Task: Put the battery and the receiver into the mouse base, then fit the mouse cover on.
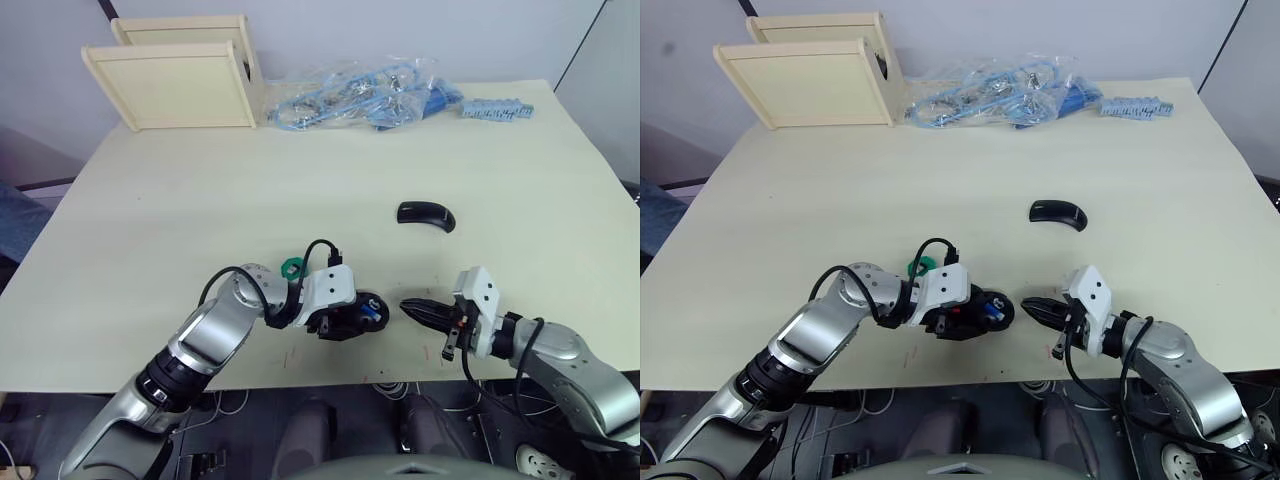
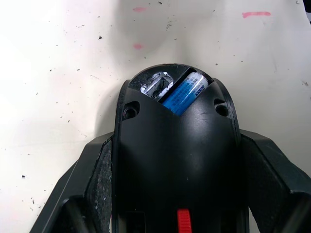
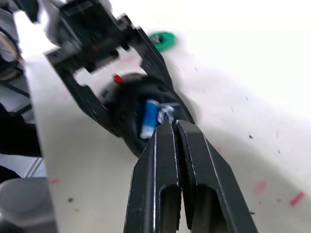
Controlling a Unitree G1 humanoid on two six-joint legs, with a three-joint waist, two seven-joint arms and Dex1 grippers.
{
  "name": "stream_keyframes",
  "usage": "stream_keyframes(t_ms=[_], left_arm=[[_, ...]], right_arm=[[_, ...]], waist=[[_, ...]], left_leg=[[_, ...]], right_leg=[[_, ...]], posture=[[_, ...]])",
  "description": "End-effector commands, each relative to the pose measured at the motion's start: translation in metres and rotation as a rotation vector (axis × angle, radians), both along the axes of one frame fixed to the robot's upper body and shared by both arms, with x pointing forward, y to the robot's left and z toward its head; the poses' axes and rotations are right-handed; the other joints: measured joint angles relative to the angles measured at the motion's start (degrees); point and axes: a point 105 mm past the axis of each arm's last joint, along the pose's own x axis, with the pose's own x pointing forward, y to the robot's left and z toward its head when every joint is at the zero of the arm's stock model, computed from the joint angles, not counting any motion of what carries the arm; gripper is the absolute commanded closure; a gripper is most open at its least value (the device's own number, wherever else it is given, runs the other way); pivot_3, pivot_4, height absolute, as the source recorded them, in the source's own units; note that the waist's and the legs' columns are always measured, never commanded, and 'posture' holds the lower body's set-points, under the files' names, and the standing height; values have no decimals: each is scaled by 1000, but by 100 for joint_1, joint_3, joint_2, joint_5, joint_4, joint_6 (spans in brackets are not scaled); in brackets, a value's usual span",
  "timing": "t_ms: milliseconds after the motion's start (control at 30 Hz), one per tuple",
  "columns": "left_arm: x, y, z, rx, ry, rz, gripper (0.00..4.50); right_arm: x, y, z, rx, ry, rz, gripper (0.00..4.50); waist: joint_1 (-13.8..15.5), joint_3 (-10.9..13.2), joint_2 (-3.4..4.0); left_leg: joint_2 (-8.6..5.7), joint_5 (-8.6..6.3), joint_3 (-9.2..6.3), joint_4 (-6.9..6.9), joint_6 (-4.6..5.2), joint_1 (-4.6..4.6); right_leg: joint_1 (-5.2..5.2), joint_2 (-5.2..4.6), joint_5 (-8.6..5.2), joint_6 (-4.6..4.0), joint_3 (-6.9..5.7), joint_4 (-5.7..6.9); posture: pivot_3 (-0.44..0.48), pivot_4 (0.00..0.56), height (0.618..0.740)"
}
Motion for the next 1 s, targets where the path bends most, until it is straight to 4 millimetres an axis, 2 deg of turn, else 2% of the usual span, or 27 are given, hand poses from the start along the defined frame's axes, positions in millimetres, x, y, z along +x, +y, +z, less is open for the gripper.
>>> stream_keyframes(t_ms=[33,267,700,800,1000], left_arm=[[-7,-2,-4,5,16,-27,1561],[-5,-3,-4,3,10,-29,1561],[-2,-5,-2,-10,4,-30,1561],[-1,-5,-2,-11,3,-29,1561],[0,-5,-1,-15,1,-28,1561]], right_arm=[[-8,-16,27,-6,-87,34,4372],[-11,-30,32,-42,-93,27,4372],[-13,-33,30,-42,-80,42,4372],[-16,-34,31,-42,-71,66,3582],[-24,-38,36,-42,-77,110,594]], waist=[[13,13,3],[44,29,2],[92,44,3],[93,45,4],[101,48,5]], left_leg=[[0,0,0,1,0,-3],[2,0,-3,0,0,-4],[2,0,0,0,0,-9],[2,0,0,1,0,-9],[2,0,-2,1,0,-12]], right_leg=[[0,-1,0,0,-1,-2],[0,1,-1,0,-6,-2],[-1,0,0,1,-5,-8],[0,-1,-1,1,-6,-8],[-1,-1,-1,1,-9,-10]], posture=[[0,150,740],[0,150,740],[0,150,740],[0,150,740],[0,150,740]])
